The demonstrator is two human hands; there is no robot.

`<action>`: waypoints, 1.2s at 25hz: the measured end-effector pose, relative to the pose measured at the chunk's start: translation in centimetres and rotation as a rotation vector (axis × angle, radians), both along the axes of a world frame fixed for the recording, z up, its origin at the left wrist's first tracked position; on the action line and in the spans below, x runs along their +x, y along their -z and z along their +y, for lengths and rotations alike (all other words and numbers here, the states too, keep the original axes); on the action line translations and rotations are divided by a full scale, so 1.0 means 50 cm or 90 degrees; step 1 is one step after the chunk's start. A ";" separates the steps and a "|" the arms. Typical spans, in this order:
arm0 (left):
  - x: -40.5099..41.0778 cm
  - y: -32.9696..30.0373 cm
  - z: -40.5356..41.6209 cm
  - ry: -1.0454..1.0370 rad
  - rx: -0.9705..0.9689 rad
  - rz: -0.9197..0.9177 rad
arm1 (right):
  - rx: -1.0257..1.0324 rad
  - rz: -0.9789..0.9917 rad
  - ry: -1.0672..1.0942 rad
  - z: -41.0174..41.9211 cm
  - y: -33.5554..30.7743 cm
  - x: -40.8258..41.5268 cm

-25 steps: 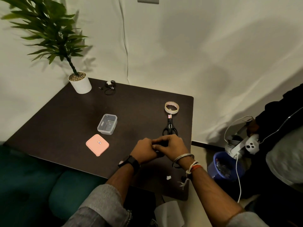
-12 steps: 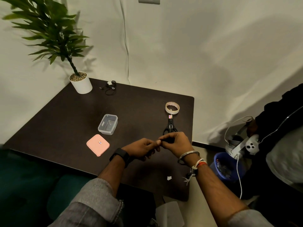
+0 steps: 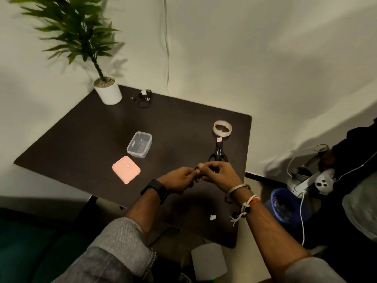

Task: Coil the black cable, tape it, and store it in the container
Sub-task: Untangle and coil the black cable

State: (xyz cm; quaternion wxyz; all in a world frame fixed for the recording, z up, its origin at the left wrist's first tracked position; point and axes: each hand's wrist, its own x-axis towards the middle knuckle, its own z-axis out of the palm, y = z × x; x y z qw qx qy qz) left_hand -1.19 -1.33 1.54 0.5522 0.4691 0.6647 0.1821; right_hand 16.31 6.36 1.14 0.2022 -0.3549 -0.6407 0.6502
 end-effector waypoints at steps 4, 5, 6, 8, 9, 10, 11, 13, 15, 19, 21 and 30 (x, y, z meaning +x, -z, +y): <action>0.010 0.008 -0.051 -0.060 0.028 0.030 | 0.064 -0.051 -0.072 -0.007 0.001 -0.023; 0.018 0.008 -0.068 -0.088 0.026 0.026 | 0.054 -0.044 -0.078 -0.015 -0.005 -0.022; 0.025 0.006 -0.080 -0.118 0.026 0.017 | 0.042 -0.032 -0.076 -0.022 -0.009 -0.019; 0.029 0.003 -0.097 -0.176 0.026 -0.011 | 0.039 -0.020 -0.057 -0.037 -0.009 -0.020; 0.044 -0.006 -0.097 -0.201 0.028 -0.019 | 0.043 -0.017 -0.043 -0.039 -0.016 -0.006; 0.049 -0.009 -0.099 -0.224 0.021 -0.031 | 0.040 -0.011 -0.037 -0.040 -0.019 0.001; 0.045 -0.010 -0.100 -0.239 0.014 -0.041 | 0.026 -0.002 -0.036 -0.039 -0.018 -0.001; 0.057 -0.013 -0.096 -0.236 0.017 -0.046 | 0.018 0.014 -0.033 -0.039 -0.022 0.013; 0.075 -0.014 -0.089 -0.239 0.019 -0.083 | 0.010 0.026 -0.023 -0.037 -0.023 0.030; 0.089 -0.036 -0.076 -0.230 0.033 -0.111 | -0.009 0.060 0.039 -0.030 -0.027 0.040; 0.096 -0.046 -0.076 -0.215 0.046 -0.090 | -0.018 0.061 0.045 -0.023 -0.033 0.043; 0.151 -0.056 -0.035 -0.310 0.076 -0.054 | 0.034 0.057 -0.035 0.050 -0.057 0.073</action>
